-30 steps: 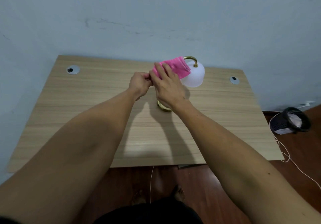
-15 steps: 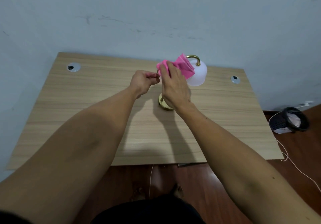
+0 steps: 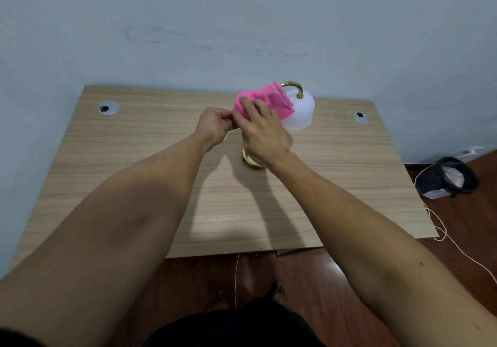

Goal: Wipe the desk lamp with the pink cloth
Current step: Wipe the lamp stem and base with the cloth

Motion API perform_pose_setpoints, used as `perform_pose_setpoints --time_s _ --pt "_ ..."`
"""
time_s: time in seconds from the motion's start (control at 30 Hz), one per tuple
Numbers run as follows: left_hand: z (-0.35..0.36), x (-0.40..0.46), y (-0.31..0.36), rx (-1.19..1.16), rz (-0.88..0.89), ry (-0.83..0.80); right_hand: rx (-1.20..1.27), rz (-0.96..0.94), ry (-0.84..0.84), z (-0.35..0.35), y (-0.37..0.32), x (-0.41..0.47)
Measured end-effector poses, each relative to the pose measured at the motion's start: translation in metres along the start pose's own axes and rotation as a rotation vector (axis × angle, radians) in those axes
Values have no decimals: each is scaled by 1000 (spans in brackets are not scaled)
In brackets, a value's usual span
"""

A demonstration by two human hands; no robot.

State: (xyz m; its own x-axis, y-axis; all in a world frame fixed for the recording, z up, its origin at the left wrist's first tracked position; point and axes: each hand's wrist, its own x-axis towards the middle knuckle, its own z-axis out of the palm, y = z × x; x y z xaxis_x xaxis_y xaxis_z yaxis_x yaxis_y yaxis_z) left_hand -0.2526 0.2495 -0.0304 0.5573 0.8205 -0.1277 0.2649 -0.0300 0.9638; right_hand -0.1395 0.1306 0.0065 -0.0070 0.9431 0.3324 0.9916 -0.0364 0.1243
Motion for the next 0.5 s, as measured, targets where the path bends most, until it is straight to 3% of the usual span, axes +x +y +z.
perform_pose_setpoints --time_s 0.07,0.2,0.33,0.5 --pt "0 -2 2 4 14 4 -9 -14 8 2 0 -6" --pt "2 -4 6 -72 6 -13 166 227 103 10 -10 -18" --pt "1 -1 5 -83 -14 -23 326 330 172 7 -16 -14" --pt "-1 1 5 -55 -7 -38 304 285 153 5 -13 -5"
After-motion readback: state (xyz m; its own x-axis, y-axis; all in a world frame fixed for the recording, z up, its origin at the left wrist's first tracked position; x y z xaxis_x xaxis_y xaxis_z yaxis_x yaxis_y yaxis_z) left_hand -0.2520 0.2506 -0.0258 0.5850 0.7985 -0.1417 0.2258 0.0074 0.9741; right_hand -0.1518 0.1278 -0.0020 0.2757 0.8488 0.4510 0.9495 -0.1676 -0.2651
